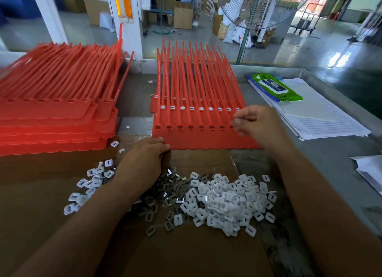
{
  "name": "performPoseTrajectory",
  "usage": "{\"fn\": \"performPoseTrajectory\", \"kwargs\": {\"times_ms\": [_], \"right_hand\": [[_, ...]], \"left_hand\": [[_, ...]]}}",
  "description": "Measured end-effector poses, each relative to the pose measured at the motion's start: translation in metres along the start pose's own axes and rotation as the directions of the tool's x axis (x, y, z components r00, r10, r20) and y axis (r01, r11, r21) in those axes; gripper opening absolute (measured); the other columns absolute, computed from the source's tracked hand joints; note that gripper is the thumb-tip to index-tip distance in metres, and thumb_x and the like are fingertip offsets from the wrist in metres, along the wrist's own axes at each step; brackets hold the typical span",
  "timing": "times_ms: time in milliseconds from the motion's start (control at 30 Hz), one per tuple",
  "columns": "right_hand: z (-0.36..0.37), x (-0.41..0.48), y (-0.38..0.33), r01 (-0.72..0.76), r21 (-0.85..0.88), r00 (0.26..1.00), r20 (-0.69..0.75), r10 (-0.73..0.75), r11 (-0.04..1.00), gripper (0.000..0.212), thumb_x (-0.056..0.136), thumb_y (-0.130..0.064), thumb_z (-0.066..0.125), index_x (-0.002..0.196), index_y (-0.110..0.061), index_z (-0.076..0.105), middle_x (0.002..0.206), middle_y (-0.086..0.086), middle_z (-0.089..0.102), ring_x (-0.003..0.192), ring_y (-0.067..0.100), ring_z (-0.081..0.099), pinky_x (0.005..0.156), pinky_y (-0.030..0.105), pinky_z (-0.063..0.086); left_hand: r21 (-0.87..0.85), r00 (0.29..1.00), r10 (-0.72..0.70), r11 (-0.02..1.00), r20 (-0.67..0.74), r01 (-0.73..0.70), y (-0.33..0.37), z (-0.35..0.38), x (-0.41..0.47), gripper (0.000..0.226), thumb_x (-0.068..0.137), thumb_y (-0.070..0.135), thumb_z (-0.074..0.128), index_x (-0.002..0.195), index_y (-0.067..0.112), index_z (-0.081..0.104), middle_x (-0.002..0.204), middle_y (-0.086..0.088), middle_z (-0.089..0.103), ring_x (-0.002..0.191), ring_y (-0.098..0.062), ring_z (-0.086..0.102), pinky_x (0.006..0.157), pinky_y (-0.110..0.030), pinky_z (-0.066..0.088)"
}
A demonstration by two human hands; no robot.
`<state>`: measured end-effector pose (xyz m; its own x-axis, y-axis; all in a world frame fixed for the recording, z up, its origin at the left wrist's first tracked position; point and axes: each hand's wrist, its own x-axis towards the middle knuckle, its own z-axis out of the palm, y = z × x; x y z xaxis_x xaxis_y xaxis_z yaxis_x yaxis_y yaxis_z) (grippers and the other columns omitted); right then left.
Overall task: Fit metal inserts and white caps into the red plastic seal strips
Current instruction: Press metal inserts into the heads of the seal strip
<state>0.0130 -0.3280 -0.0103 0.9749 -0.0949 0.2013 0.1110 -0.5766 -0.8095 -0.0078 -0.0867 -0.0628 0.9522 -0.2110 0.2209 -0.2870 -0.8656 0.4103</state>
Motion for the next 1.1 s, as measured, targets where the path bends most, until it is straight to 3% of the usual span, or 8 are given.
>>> {"fn": "performPoseTrajectory", "kwargs": {"times_ms": [133,233,333,500,667,800,1100], "right_hand": [[-0.017,0.014,0.027,-0.098,-0.077,0.978,-0.190,0.082,0.992,0.016,0.082,-0.009,0.064,0.082,-0.025,0.064,0.081,-0.005,0.065,0.073,0.002,0.058,0.076,0.026,0.046],[-0.023,0.017,0.043,-0.178,-0.094,0.960,-0.235,0.152,0.979,0.015,0.084,-0.009,0.060,0.085,-0.023,0.066,0.085,-0.001,0.065,0.076,0.010,0.057,0.078,0.030,0.046],[-0.025,0.019,0.051,-0.229,-0.107,0.951,-0.234,0.200,0.968,0.014,0.087,-0.009,0.057,0.090,-0.016,0.068,0.087,-0.001,0.063,0.082,0.012,0.056,0.079,0.030,0.044],[-0.021,0.029,0.050,-0.257,-0.100,0.961,-0.134,0.243,0.961,0.013,0.087,-0.006,0.056,0.090,-0.013,0.066,0.080,0.000,0.060,0.066,0.006,0.051,0.071,0.027,0.042],[-0.017,0.034,0.056,-0.291,-0.080,0.951,-0.129,0.280,0.953,0.013,0.087,-0.004,0.056,0.091,-0.010,0.066,0.088,0.006,0.060,0.077,0.013,0.052,0.065,0.023,0.039],[-0.014,0.036,0.063,-0.299,-0.138,0.951,-0.122,0.284,0.944,0.013,0.087,-0.005,0.055,0.089,-0.013,0.065,0.087,0.005,0.058,0.066,0.007,0.047,0.056,0.017,0.035],[-0.016,0.037,0.066,-0.273,-0.231,0.961,-0.103,0.255,0.934,0.013,0.087,-0.006,0.054,0.084,-0.016,0.062,0.085,0.003,0.056,0.075,0.012,0.048,0.062,0.025,0.035]], "left_hand": [[-0.004,1.000,0.000,1.000,-0.006,0.000,0.000,0.000,0.000,0.039,0.088,0.002,0.045,0.121,0.018,0.057,0.136,-0.001,0.046,0.126,-0.017,0.040,0.103,-0.027,0.029],[-0.003,1.000,-0.003,1.000,-0.006,0.003,0.000,0.001,0.000,0.038,0.088,0.002,0.044,0.121,0.018,0.057,0.136,-0.001,0.046,0.125,-0.017,0.040,0.103,-0.028,0.029],[-0.004,1.000,-0.002,1.000,-0.012,0.002,-0.001,0.001,0.000,0.037,0.089,0.003,0.044,0.120,0.018,0.057,0.136,-0.001,0.047,0.125,-0.016,0.040,0.102,-0.027,0.029],[0.009,1.000,-0.007,1.000,-0.005,0.007,-0.001,0.001,0.000,0.038,0.090,0.004,0.043,0.121,0.019,0.056,0.137,0.000,0.045,0.127,-0.016,0.039,0.103,-0.028,0.028],[-0.001,1.000,-0.016,1.000,-0.012,0.016,0.001,0.001,0.000,0.039,0.088,0.002,0.045,0.120,0.020,0.057,0.136,0.000,0.046,0.126,-0.016,0.040,0.102,-0.028,0.030],[0.001,1.000,-0.016,1.000,-0.017,0.016,0.001,0.002,0.001,0.038,0.088,0.003,0.045,0.120,0.020,0.058,0.136,0.000,0.047,0.126,-0.017,0.040,0.101,-0.029,0.030],[-0.005,1.000,-0.015,1.000,-0.020,0.015,0.002,0.001,0.001,0.038,0.087,0.000,0.045,0.119,0.017,0.058,0.135,-0.002,0.047,0.125,-0.018,0.041,0.102,-0.028,0.029]]}}
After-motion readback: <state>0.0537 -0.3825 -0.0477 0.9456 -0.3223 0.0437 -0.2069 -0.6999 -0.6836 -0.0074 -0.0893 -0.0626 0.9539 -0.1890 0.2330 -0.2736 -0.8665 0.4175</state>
